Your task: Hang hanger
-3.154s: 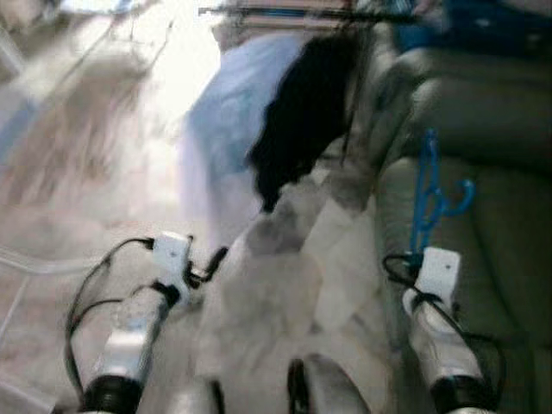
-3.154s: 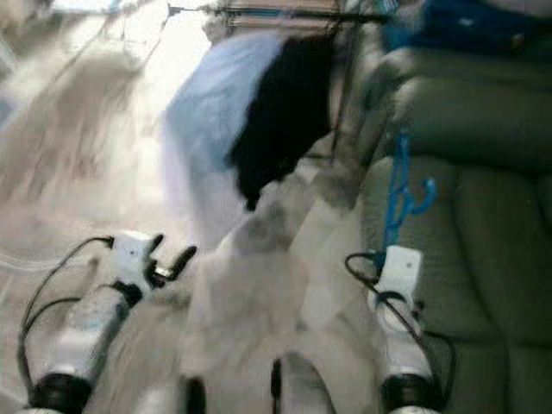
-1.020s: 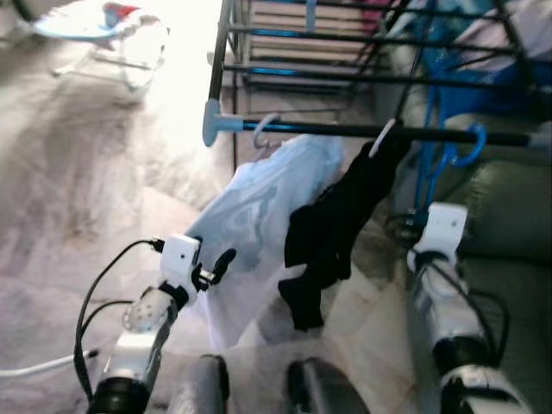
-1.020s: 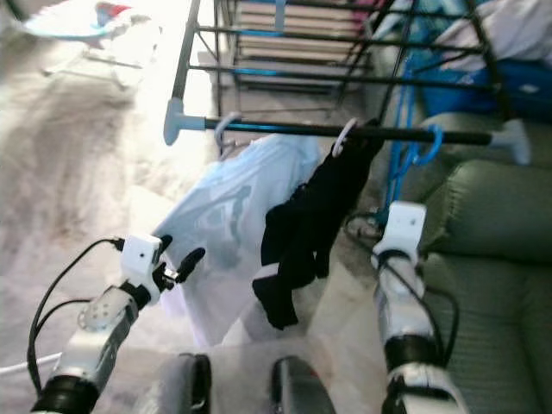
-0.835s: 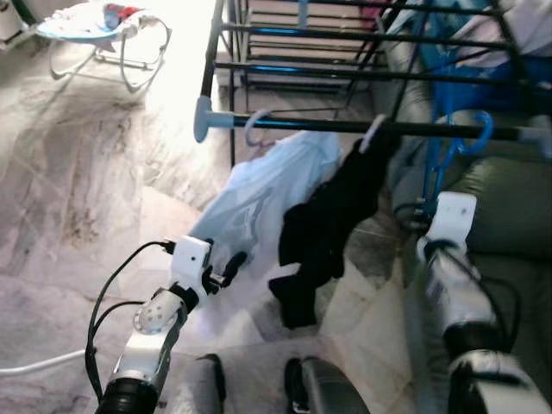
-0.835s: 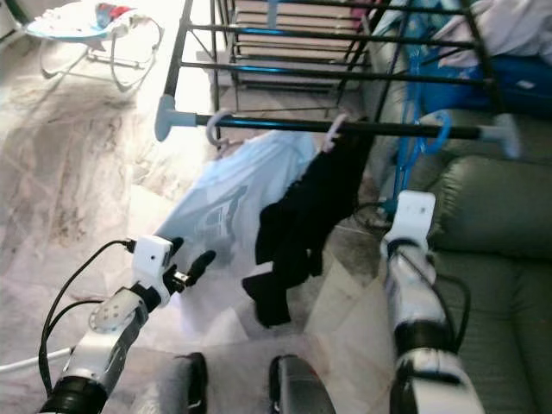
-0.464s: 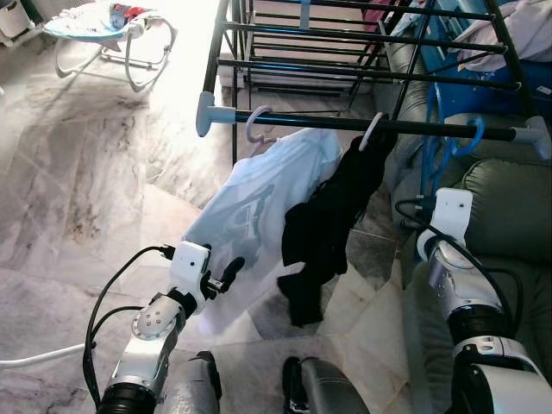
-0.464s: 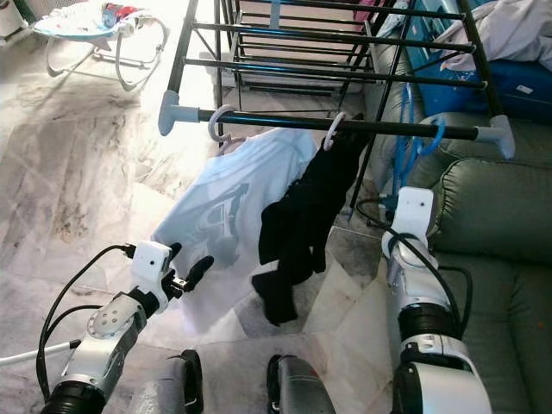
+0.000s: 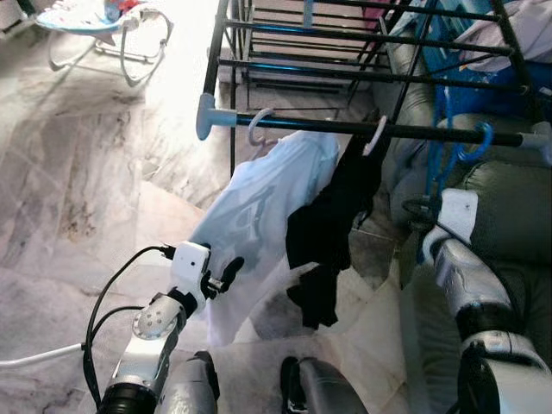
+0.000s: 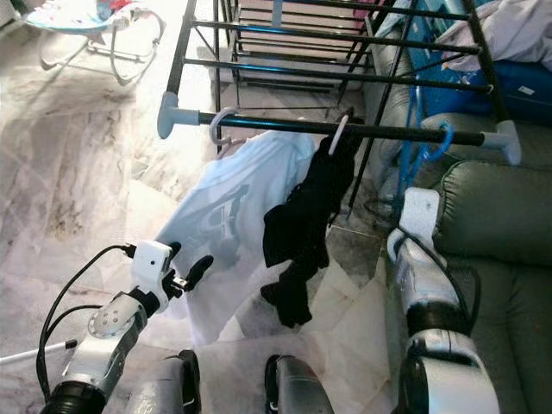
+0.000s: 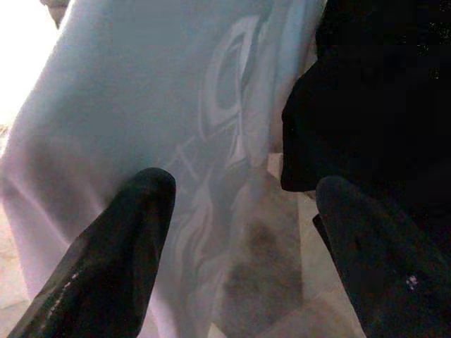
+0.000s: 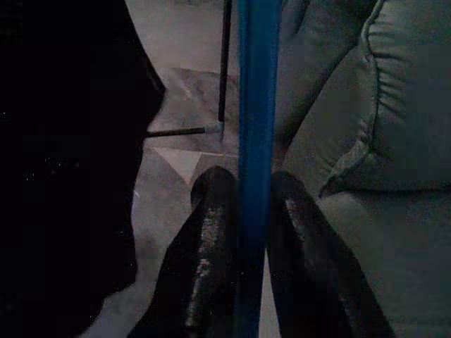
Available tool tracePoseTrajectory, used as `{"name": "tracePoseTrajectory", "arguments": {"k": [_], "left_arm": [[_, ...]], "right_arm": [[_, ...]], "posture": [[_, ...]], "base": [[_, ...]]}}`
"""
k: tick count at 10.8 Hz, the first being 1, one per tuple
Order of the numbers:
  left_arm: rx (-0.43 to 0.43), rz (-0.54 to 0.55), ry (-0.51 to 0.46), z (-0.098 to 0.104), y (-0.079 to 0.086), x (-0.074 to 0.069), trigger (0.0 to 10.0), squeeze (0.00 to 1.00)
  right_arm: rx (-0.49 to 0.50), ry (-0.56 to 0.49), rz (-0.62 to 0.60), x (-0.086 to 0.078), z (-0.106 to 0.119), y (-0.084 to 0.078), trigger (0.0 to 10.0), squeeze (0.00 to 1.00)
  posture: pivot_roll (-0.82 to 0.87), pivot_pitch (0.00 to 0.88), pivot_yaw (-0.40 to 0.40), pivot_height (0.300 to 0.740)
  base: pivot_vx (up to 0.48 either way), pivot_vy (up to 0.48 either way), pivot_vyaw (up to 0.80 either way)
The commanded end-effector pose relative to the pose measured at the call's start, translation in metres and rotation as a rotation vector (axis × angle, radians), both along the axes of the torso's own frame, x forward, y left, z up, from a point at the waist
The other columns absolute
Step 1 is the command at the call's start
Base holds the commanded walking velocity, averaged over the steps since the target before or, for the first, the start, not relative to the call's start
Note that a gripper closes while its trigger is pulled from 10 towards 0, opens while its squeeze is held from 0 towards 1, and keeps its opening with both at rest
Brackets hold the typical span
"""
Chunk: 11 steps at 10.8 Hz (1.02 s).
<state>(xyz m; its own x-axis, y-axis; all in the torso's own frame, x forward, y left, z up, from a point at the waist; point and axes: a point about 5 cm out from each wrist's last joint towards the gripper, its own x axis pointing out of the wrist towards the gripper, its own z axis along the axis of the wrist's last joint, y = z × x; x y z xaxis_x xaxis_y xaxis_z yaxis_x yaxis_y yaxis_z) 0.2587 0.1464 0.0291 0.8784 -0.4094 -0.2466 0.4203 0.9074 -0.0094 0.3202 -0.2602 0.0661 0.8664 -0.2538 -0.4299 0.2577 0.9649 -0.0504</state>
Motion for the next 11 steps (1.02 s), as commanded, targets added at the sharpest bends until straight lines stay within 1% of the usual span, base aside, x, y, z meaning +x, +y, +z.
{"name": "tracePoseTrajectory", "arguments": {"k": [1, 2, 3, 4, 5, 6, 7, 9, 10, 11], "left_arm": [[0.025, 0.008, 0.019, -0.004, 0.000, -0.003, 10.0, 0.00], [0.046, 0.027, 0.001, -0.003, 0.002, -0.002, 10.0, 0.00], [0.037, 0.044, 0.001, -0.002, 0.004, -0.001, 10.0, 0.00], [0.049, 0.061, -0.008, -0.001, 0.005, -0.002, 10.0, 0.00], [0.055, 0.067, -0.015, -0.001, 0.005, -0.004, 10.0, 0.00], [0.084, 0.080, -0.010, -0.004, 0.008, -0.008, 10.0, 0.00], [0.074, 0.084, -0.006, -0.005, 0.010, -0.011, 10.0, 0.00], [0.075, 0.102, -0.005, -0.006, 0.013, -0.014, 10.0, 0.00], [0.071, 0.112, 0.000, -0.006, 0.012, -0.012, 10.0, 0.00], [0.076, 0.107, 0.002, -0.006, 0.012, -0.011, 10.0, 0.00]], "right_arm": [[-0.042, -0.022, -0.021, -0.005, 0.000, -0.006, 10.0, 1.00], [-0.076, -0.044, -0.030, -0.008, 0.001, -0.009, 10.0, 1.00], [-0.068, -0.076, -0.039, -0.015, 0.000, -0.008, 10.0, 1.00], [-0.088, -0.108, -0.032, -0.022, -0.001, -0.007, 10.0, 1.00], [-0.107, -0.140, -0.030, -0.034, -0.003, -0.004, 10.0, 1.00], [-0.129, -0.175, -0.007, -0.050, -0.008, 0.004, 10.0, 1.00], [-0.139, -0.216, -0.030, -0.068, -0.011, 0.009, 10.0, 1.00], [-0.198, -0.249, -0.041, -0.084, -0.008, 0.014, 10.0, 1.00], [-0.311, -0.338, -0.044, -0.086, 0.009, 0.013, 10.0, 1.00], [-0.304, -0.360, -0.049, -0.084, 0.014, 0.015, 10.0, 1.00]], "posture": [[-0.03, 0.190, -0.078, 0.740], [-0.03, 0.193, -0.077, 0.740], [-0.03, 0.193, -0.076, 0.740], [-0.03, 0.193, -0.075, 0.740], [-0.03, 0.191, -0.074, 0.740], [-0.03, 0.186, -0.072, 0.740], [-0.03, 0.183, -0.066, 0.740], [-0.04, 0.187, -0.061, 0.740], [-0.04, 0.190, -0.058, 0.740], [-0.04, 0.192, -0.056, 0.740]], "base": [[0.000, 0.000, 0.00], [0.000, 0.000, 0.00], [0.000, 0.000, 0.00], [0.000, 0.000, 0.00], [0.000, 0.000, 0.00], [0.000, 0.000, 0.00], [0.000, 0.000, 0.00], [0.000, 0.000, 0.00], [0.000, 0.000, 0.00], [0.000, 0.000, 0.00]]}}
